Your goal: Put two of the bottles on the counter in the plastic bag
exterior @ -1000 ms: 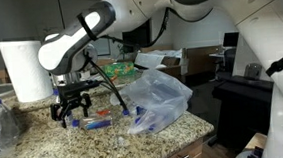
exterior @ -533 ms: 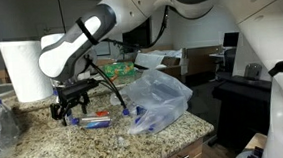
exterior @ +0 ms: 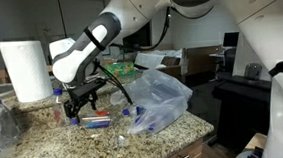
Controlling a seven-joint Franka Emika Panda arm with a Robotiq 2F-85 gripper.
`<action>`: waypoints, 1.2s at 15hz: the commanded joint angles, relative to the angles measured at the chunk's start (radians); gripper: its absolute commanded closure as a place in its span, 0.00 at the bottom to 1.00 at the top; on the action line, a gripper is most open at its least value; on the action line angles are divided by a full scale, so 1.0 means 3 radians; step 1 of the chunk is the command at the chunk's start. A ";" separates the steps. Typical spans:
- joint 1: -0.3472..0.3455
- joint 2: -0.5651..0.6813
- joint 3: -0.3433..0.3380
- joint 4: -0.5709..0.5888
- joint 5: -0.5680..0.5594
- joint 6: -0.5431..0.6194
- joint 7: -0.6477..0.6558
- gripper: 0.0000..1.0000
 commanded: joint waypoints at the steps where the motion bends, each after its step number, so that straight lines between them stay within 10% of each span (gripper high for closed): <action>1: -0.0122 -0.0107 0.0046 -0.0217 0.0089 0.0050 -0.0275 0.00; 3: -0.0162 -0.0103 0.0076 -0.0264 0.0130 0.0052 -0.0392 0.00; 4: -0.0179 -0.0097 0.0097 -0.0278 0.0153 0.0057 -0.0447 0.19; 5: -0.0182 -0.0095 0.0105 -0.0292 0.0156 0.0051 -0.0487 0.02; 7: -0.0202 -0.0095 0.0145 -0.0303 0.0198 0.0072 -0.0570 0.00; 9: -0.0201 -0.0108 0.0169 -0.0312 0.0219 0.0063 -0.0633 0.29; 18: -0.0159 -0.0295 0.0094 -0.0421 -0.0009 -0.0178 -0.0840 0.63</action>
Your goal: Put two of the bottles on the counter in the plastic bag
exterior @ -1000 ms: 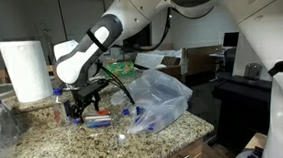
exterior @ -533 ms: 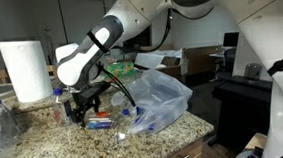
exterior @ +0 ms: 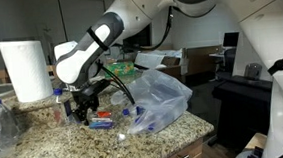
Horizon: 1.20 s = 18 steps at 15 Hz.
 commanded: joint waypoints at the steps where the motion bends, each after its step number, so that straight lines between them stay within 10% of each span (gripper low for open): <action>1: -0.0053 -0.0266 -0.0020 -0.0242 -0.0134 -0.0198 -0.0245 0.64; 18: -0.0280 -0.0918 0.0006 -0.0706 -0.0304 -0.0945 -0.0607 0.64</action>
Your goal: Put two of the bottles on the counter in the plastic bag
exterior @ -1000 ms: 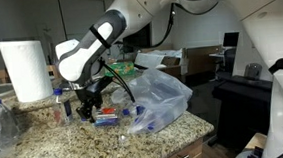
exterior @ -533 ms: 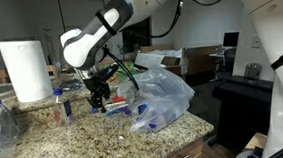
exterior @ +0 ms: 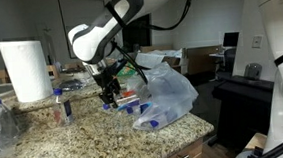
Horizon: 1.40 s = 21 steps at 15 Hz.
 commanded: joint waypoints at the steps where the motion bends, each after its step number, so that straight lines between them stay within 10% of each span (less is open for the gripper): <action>1: -0.0074 -0.0205 0.0065 -0.0229 -0.0094 -0.0003 -0.0020 0.64; 14: -0.0061 -0.0205 0.0114 -0.0228 -0.0090 0.0000 0.0023 0.64; 21: 0.0000 -0.0166 0.0118 -0.0194 -0.0691 -0.0538 -0.0158 0.64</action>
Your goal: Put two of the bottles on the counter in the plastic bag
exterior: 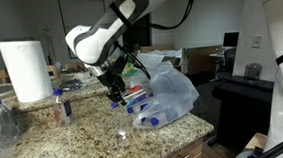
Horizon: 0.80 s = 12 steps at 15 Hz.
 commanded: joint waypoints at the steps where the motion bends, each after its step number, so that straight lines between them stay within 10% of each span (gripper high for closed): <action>1: -0.0006 -0.0049 0.0066 -0.0070 -0.0303 -0.0288 -0.0202 0.64; 12: 0.0006 0.0113 0.0294 -0.0145 -0.0959 -0.1072 -0.1100 0.64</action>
